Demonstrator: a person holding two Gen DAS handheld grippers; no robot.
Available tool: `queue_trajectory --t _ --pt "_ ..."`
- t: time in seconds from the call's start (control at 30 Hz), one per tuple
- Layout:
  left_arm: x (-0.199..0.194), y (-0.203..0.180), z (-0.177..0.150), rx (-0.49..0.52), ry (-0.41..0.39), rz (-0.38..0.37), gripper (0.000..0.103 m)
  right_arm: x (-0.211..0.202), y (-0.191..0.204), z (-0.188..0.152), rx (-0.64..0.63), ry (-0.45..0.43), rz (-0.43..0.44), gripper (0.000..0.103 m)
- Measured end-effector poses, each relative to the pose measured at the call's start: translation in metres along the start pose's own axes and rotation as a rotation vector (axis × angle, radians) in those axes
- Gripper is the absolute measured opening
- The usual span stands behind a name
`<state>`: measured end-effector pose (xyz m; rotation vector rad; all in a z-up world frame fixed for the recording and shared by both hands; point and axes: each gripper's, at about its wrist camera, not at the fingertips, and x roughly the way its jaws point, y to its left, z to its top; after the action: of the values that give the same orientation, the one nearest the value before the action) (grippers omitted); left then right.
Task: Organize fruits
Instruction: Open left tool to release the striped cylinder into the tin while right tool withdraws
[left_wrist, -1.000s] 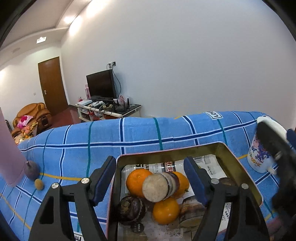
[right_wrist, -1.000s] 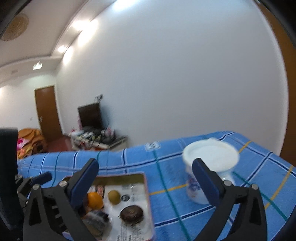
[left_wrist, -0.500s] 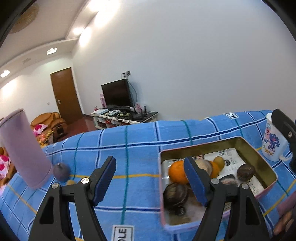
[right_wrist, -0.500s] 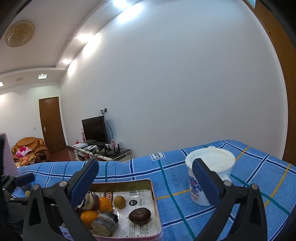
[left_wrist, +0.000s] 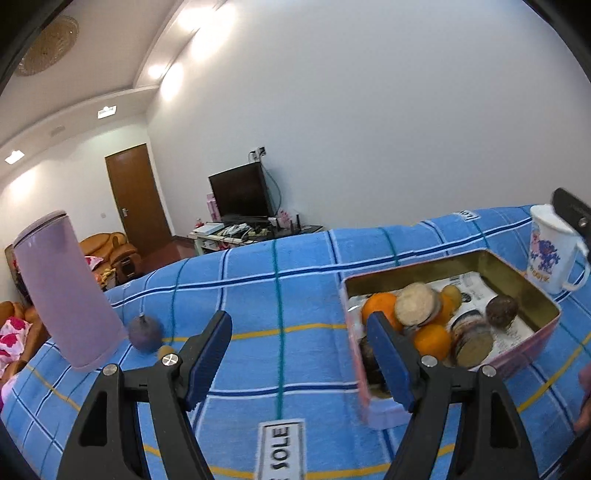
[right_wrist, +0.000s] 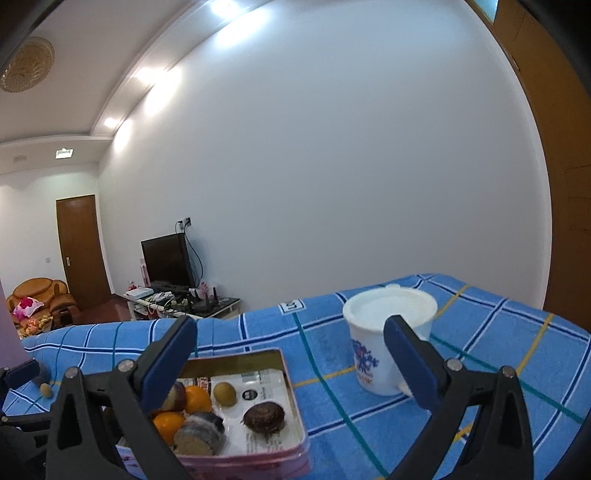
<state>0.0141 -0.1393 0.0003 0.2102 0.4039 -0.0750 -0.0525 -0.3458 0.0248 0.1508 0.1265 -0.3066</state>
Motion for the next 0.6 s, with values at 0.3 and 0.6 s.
queue_trajectory --t 0.3,0.6 --pt "-0.008 0.023 -0.010 -0.031 0.010 0.007 0.077 -0.019 0.009 -0.004 -0.013 0.019 -0.002 0.103" --pt "-0.016 0.046 -0.018 -0.053 -0.007 0.015 0.077 -0.034 0.027 -0.009 -0.023 0.032 0.028 0.103"
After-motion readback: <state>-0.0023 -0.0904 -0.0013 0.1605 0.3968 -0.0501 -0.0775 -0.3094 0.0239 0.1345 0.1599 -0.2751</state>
